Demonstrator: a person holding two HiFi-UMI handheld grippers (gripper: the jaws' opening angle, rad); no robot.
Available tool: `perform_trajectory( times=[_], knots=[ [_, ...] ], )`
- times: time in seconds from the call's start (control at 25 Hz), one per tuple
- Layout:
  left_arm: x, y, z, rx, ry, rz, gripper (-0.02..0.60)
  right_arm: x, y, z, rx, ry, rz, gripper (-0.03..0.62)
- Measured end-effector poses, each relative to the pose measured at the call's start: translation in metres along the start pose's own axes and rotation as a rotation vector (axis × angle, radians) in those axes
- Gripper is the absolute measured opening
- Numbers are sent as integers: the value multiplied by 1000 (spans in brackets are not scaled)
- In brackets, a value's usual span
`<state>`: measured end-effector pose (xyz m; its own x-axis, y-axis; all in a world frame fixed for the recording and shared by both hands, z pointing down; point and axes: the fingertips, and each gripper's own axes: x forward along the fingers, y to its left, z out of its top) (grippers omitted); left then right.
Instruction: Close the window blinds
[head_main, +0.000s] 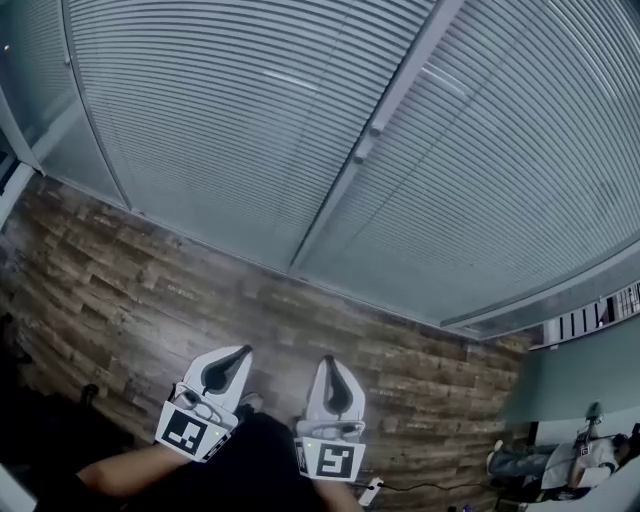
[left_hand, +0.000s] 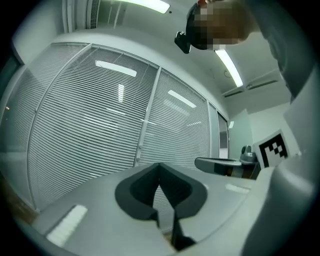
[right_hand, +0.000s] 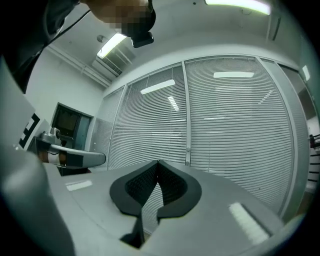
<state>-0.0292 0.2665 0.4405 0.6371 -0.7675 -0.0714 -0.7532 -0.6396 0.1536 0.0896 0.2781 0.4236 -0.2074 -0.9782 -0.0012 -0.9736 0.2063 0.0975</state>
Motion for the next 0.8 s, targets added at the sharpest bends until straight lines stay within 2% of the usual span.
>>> perform_trajectory(
  times=[0.28, 0.4, 0.64, 0.8],
  knots=[
    [-1, 4, -9, -27, 13, 8, 0, 8, 4, -12, 13, 31, 27, 3],
    [21, 11, -11, -26, 29, 13, 0, 27, -6, -14, 17, 48, 23, 3],
    [85, 19, -16, -63, 66, -82, 0, 72, -36, -19, 11, 89, -15, 3],
    [112, 29, -19, -70, 80, -132, 0, 100, -73, -24, -8, 113, -86, 3]
  ],
)
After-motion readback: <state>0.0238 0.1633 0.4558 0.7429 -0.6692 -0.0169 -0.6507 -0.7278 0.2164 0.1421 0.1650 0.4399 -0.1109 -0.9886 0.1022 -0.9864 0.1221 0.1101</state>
